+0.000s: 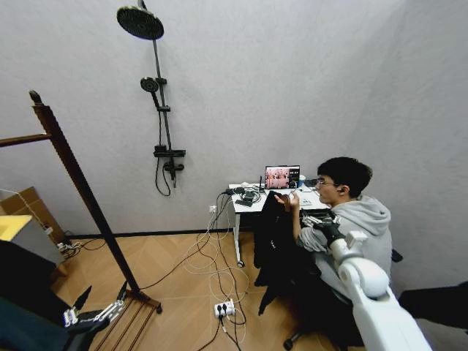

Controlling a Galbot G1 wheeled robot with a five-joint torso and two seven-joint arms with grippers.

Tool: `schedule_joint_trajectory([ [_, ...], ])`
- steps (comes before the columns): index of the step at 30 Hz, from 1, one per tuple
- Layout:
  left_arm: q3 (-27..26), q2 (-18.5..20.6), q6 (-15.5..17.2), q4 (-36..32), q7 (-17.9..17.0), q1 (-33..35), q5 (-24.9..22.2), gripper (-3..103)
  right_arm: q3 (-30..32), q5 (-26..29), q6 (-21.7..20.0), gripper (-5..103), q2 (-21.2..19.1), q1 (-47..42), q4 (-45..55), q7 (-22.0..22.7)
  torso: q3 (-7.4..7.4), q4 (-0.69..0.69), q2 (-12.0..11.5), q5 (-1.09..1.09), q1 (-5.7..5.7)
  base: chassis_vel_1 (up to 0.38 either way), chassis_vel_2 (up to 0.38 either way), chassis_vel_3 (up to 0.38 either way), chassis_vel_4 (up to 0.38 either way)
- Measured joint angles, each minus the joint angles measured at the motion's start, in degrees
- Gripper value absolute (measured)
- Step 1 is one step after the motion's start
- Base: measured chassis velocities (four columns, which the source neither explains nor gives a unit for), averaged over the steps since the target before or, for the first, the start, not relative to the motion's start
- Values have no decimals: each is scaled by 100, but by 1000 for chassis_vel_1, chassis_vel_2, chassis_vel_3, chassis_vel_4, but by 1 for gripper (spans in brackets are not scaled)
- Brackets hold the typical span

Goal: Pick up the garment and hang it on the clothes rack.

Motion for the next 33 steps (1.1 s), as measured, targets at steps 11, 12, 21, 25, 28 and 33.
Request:
schedule_joint_trajectory([
  [11,0,0,0,0,0,1,0,100,-693,-22,34,100,-140,1237,-1325,-288,-1,1,1,-1,-4,0,0,0,0],
  [12,-1,0,0,0,0,1,0,100,-732,-26,32,100,-148,1329,-1486,-318,0,0,1,2,-3,0,0,0,0],
  [21,0,0,0,0,0,1,0,100,-900,32,40,94,-104,1615,-1876,-504,-1,0,1,0,-4,0,0,0,0],
  [25,0,0,0,0,0,1,0,100,-933,67,31,77,-31,1652,-1966,-535,-1,0,1,0,-3,0,0,0,0],
  [28,0,0,0,0,0,1,0,100,-946,67,33,66,12,1652,-2013,-612,-1,0,2,0,-3,0,0,0,0],
  [33,0,0,0,0,0,1,0,100,-975,56,42,51,36,1650,-2034,-684,-1,0,2,0,-4,0,0,0,0],
])
